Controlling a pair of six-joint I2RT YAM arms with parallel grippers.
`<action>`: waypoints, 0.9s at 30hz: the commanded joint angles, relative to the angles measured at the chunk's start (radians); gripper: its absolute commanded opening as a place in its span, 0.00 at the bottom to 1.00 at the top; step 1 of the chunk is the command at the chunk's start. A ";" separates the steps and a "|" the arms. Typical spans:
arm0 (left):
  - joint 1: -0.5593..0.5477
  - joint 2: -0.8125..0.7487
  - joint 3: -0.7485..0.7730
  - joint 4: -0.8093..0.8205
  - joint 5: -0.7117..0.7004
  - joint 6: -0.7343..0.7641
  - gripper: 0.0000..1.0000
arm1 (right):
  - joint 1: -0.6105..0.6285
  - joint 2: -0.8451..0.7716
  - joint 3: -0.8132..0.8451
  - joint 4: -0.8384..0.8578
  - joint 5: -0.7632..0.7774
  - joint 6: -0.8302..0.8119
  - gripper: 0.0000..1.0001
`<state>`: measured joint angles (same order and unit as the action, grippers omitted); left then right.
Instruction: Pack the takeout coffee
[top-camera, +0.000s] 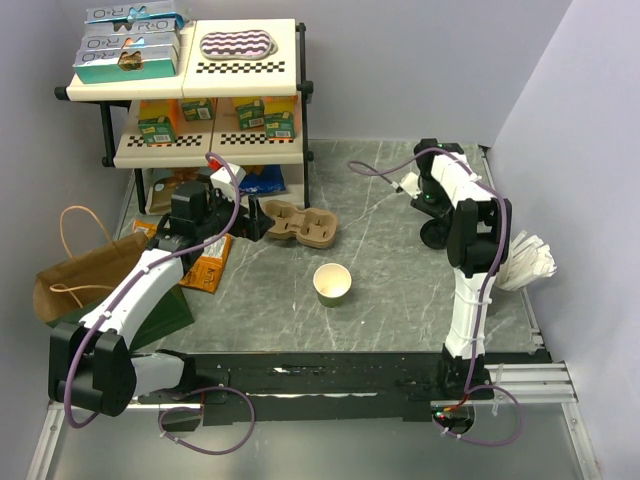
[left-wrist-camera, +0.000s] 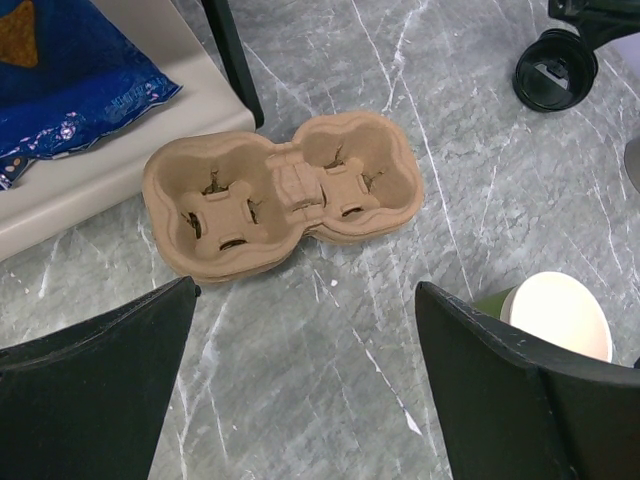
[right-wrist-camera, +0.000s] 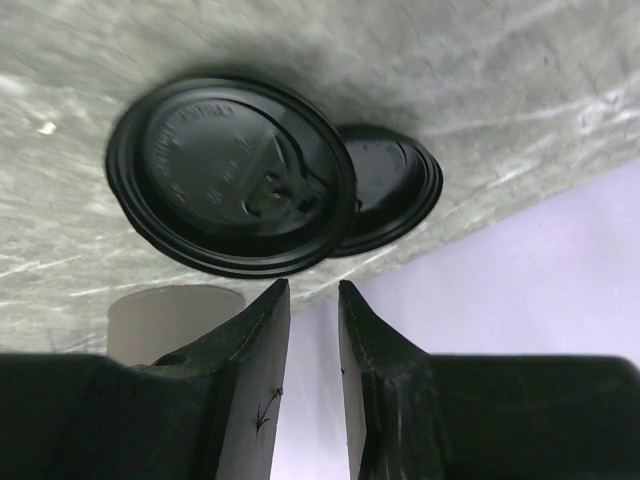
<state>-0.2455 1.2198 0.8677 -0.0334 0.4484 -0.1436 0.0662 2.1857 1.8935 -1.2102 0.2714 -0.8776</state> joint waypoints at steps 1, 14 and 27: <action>-0.003 -0.009 -0.004 0.026 0.021 -0.010 0.97 | -0.016 0.005 0.061 -0.083 0.015 0.045 0.34; -0.003 -0.031 -0.027 0.063 0.015 -0.025 0.97 | 0.029 -0.073 0.280 -0.180 -0.191 0.213 0.35; -0.006 0.020 0.024 0.050 0.035 -0.048 0.97 | 0.396 0.179 0.470 0.127 -0.045 0.516 0.54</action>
<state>-0.2459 1.2304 0.8398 -0.0010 0.4656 -0.1822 0.4519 2.2299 2.2429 -1.2312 0.0978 -0.4675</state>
